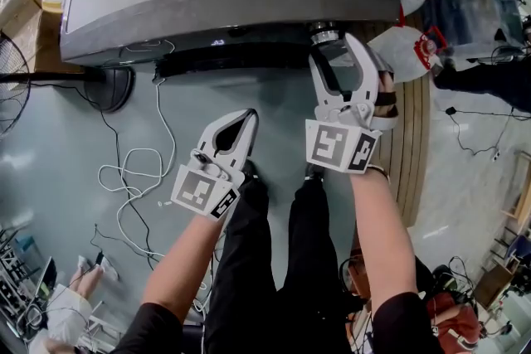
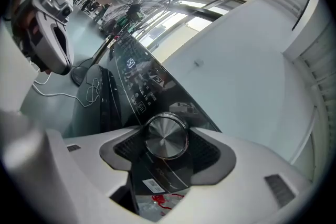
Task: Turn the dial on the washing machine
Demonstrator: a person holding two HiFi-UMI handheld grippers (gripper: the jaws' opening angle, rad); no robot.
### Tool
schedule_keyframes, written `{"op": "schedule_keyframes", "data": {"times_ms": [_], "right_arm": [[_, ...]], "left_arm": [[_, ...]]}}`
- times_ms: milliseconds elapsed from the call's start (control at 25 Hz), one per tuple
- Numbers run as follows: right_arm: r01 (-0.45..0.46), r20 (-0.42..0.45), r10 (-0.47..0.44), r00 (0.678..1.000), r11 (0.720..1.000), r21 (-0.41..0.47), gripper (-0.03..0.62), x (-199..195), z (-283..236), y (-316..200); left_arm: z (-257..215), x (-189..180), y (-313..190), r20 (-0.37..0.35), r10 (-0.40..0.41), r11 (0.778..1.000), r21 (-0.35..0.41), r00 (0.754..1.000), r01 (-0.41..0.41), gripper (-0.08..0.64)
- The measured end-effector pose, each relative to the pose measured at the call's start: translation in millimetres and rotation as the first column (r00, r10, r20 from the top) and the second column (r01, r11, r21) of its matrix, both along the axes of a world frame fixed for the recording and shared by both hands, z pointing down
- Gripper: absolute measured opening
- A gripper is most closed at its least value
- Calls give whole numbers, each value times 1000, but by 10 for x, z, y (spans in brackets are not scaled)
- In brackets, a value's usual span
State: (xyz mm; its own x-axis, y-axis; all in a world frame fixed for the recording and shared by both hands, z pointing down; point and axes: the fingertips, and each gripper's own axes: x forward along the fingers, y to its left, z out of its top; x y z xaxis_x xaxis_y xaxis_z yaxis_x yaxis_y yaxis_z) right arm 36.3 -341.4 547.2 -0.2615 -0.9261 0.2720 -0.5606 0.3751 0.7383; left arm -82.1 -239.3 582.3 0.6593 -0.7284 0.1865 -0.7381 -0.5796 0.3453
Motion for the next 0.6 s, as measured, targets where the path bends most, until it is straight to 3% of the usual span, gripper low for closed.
{"op": "schedule_keyframes", "data": {"times_ms": [600], "right_arm": [[83,-129,-80,988,996,23,282,0,20,31]], "left_arm": [[-9,-19,-13,17,-31,999,15,999,31,15]]}}
